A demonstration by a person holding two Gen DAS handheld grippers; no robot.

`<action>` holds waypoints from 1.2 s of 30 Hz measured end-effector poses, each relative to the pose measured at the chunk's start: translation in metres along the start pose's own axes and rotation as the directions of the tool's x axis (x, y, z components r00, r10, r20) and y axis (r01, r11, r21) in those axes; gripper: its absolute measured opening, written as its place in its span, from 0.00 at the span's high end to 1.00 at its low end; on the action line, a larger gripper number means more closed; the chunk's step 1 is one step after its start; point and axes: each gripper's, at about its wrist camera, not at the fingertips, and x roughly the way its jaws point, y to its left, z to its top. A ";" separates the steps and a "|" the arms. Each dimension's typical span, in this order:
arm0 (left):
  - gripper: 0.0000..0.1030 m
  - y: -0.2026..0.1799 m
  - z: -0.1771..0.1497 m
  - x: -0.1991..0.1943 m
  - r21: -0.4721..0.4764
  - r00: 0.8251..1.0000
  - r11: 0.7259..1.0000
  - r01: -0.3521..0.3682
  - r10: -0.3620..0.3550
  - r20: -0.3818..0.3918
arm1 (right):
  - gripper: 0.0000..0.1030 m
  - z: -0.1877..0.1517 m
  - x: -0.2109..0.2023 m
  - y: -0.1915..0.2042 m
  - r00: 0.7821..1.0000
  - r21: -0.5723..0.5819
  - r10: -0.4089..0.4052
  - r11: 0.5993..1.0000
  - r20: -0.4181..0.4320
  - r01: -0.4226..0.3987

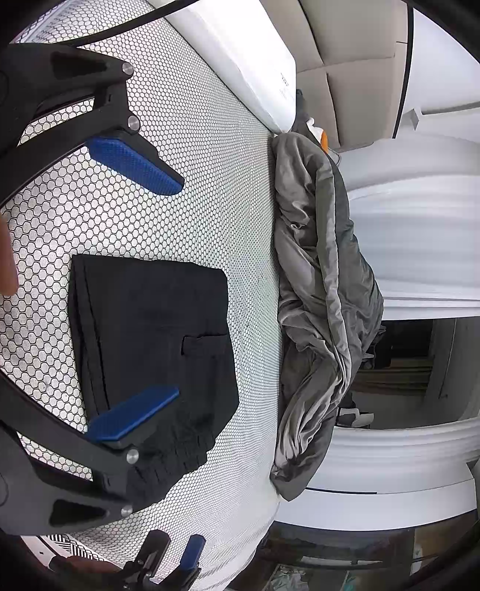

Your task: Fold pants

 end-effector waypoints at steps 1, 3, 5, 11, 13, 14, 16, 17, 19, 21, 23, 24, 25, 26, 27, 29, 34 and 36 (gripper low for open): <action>0.01 0.000 0.000 0.000 0.001 1.000 1.000 0.000 0.000 -0.001 | 0.00 0.000 0.000 0.000 1.000 0.000 -0.001 1.000 0.001 0.001; 0.01 0.002 0.000 0.001 0.000 1.000 1.000 0.001 -0.001 -0.002 | 0.00 0.000 0.003 0.000 1.000 -0.002 -0.004 1.000 -0.007 0.004; 0.01 0.003 0.000 0.001 0.000 1.000 1.000 0.004 -0.004 -0.005 | 0.00 -0.001 0.005 0.000 1.000 0.001 -0.005 1.000 -0.013 0.005; 0.01 0.003 0.000 0.001 0.000 1.000 1.000 0.004 -0.004 -0.005 | 0.00 -0.002 0.008 -0.001 1.000 0.003 -0.010 1.000 -0.025 0.010; 0.01 0.003 0.000 0.001 0.001 1.000 1.000 0.002 -0.002 -0.004 | 0.00 -0.001 0.008 0.001 1.000 0.003 -0.010 1.000 -0.025 0.011; 0.01 0.003 0.000 0.001 0.002 1.000 1.000 0.003 -0.003 -0.005 | 0.00 -0.001 0.008 0.001 1.000 0.003 -0.011 1.000 -0.025 0.011; 0.01 0.003 -0.001 0.001 0.001 1.000 1.000 0.003 -0.003 -0.005 | 0.00 -0.001 0.009 0.001 1.000 0.003 -0.012 1.000 -0.025 0.012; 0.01 0.003 0.000 0.001 0.001 1.000 1.000 0.004 -0.004 -0.004 | 0.00 -0.001 0.009 0.001 1.000 0.004 -0.013 1.000 -0.023 0.013; 0.01 0.005 0.000 0.002 0.002 1.000 1.000 0.005 -0.005 -0.003 | 0.00 -0.001 0.008 0.001 1.000 0.004 -0.011 1.000 -0.022 0.011; 0.01 0.006 0.000 0.002 0.002 1.000 1.000 0.007 -0.007 -0.004 | 0.00 -0.001 0.008 0.001 1.000 0.005 -0.013 1.000 -0.019 0.013; 0.01 0.006 0.000 0.002 0.003 1.000 1.000 0.007 -0.007 -0.004 | 0.00 -0.001 0.008 0.001 1.000 0.006 -0.013 1.000 -0.020 0.013; 0.01 0.006 0.000 0.002 0.004 1.000 1.000 0.007 -0.007 -0.004 | 0.00 -0.001 0.008 0.000 1.000 0.003 -0.011 1.000 -0.020 0.011; 0.01 0.006 -0.001 0.002 0.006 1.000 1.000 0.007 -0.007 -0.004 | 0.00 0.000 0.008 0.001 1.000 0.002 -0.013 1.000 -0.020 0.013; 0.01 0.005 -0.001 0.001 0.005 1.000 1.000 0.005 -0.005 -0.003 | 0.00 0.000 0.008 0.001 1.000 0.003 -0.012 1.000 -0.019 0.012; 0.01 0.006 -0.001 0.002 0.004 1.000 1.000 0.006 -0.006 -0.004 | 0.00 0.000 0.008 0.001 1.000 0.003 -0.011 1.000 -0.022 0.011; 0.01 0.007 -0.001 0.002 0.005 1.000 1.000 0.008 -0.008 -0.005 | 0.00 0.000 0.008 0.001 1.000 0.004 -0.013 1.000 -0.020 0.013; 0.01 0.013 0.000 0.007 0.012 1.000 1.000 0.015 -0.015 -0.011 | 0.00 0.000 0.009 0.002 1.000 0.004 -0.009 1.000 -0.022 0.009; 0.01 0.014 0.000 0.007 0.014 1.000 1.000 0.016 -0.016 -0.010 | 0.00 0.000 0.009 0.002 1.000 0.003 -0.010 1.000 -0.021 0.010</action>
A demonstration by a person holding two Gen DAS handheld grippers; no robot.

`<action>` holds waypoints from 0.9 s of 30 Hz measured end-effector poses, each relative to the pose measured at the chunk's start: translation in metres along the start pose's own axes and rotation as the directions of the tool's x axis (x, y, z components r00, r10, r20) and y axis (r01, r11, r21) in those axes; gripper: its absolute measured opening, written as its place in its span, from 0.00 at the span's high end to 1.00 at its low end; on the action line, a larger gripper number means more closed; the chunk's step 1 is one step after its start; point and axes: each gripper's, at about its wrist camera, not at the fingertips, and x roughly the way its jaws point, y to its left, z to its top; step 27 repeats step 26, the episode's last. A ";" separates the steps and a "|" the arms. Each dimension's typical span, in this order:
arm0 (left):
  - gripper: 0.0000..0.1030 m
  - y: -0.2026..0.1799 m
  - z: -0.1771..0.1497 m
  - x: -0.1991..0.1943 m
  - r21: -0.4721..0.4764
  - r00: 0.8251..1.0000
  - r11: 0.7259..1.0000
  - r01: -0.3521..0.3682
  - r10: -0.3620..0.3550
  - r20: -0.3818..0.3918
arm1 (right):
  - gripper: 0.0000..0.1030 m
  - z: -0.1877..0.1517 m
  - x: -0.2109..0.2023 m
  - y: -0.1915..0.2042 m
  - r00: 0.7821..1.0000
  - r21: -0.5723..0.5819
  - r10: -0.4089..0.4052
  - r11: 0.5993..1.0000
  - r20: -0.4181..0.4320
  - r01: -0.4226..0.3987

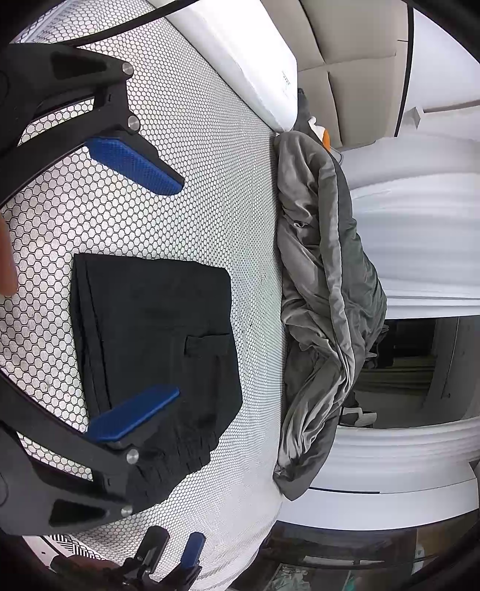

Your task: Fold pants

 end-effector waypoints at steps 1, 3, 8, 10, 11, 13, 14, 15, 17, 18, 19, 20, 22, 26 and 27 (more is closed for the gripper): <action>0.01 0.001 0.000 0.000 -0.001 1.000 1.000 0.001 -0.001 0.001 | 0.00 0.000 0.000 0.000 1.000 -0.001 0.000 1.000 0.001 0.000; 0.01 0.003 0.000 0.001 -0.002 1.000 1.000 0.004 -0.004 0.000 | 0.00 0.000 0.000 0.000 1.000 -0.001 -0.001 1.000 0.001 0.001; 0.01 0.004 -0.001 0.003 0.000 1.000 1.000 0.005 -0.005 -0.005 | 0.00 0.000 0.000 -0.001 1.000 -0.002 -0.002 1.000 0.002 0.002; 0.01 0.004 -0.001 0.004 0.002 1.000 1.000 0.007 -0.007 -0.006 | 0.00 0.000 0.000 -0.001 1.000 0.001 -0.001 1.000 -0.001 0.001; 0.01 0.004 -0.001 0.005 0.004 1.000 1.000 0.005 -0.005 -0.008 | 0.00 0.000 0.000 -0.001 1.000 0.001 0.000 1.000 -0.002 0.000; 0.01 0.005 -0.002 0.007 0.004 1.000 1.000 0.005 -0.005 -0.011 | 0.00 0.000 0.000 0.000 1.000 -0.004 0.001 1.000 -0.002 -0.001; 0.01 0.006 -0.002 0.007 0.003 1.000 1.000 0.007 -0.007 -0.012 | 0.00 0.000 0.000 0.000 1.000 -0.006 0.001 1.000 -0.003 -0.001; 0.01 0.006 -0.002 0.008 0.002 1.000 1.000 0.010 -0.010 -0.012 | 0.00 0.000 0.000 0.000 1.000 -0.006 0.001 1.000 -0.004 -0.001; 0.01 0.007 -0.002 0.008 0.006 1.000 1.000 0.012 -0.012 -0.010 | 0.00 0.000 0.000 0.000 1.000 -0.005 0.001 1.000 -0.006 -0.001; 0.01 0.007 -0.002 0.008 0.010 1.000 1.000 0.010 -0.010 -0.009 | 0.00 0.001 0.000 0.000 1.000 -0.005 0.002 1.000 -0.004 -0.002; 0.01 0.007 -0.003 0.009 0.012 1.000 1.000 0.010 -0.010 -0.011 | 0.00 0.001 -0.001 0.000 1.000 -0.006 0.003 1.000 -0.003 -0.003; 0.01 0.007 -0.003 0.009 0.011 1.000 1.000 0.010 -0.009 -0.012 | 0.00 0.001 -0.001 0.000 1.000 -0.008 0.002 1.000 -0.001 -0.002; 0.01 0.008 -0.003 0.010 0.007 1.000 1.000 0.011 -0.011 -0.013 | 0.00 0.001 -0.002 0.000 1.000 -0.009 0.001 1.000 0.000 -0.001; 0.01 0.009 -0.004 0.009 0.005 1.000 1.000 0.011 -0.011 -0.013 | 0.00 0.001 -0.002 0.000 1.000 -0.008 0.000 1.000 0.002 0.000; 0.01 0.009 -0.004 0.009 0.005 1.000 1.000 0.011 -0.011 -0.013 | 0.00 0.001 -0.002 0.000 1.000 -0.008 0.000 1.000 0.002 0.000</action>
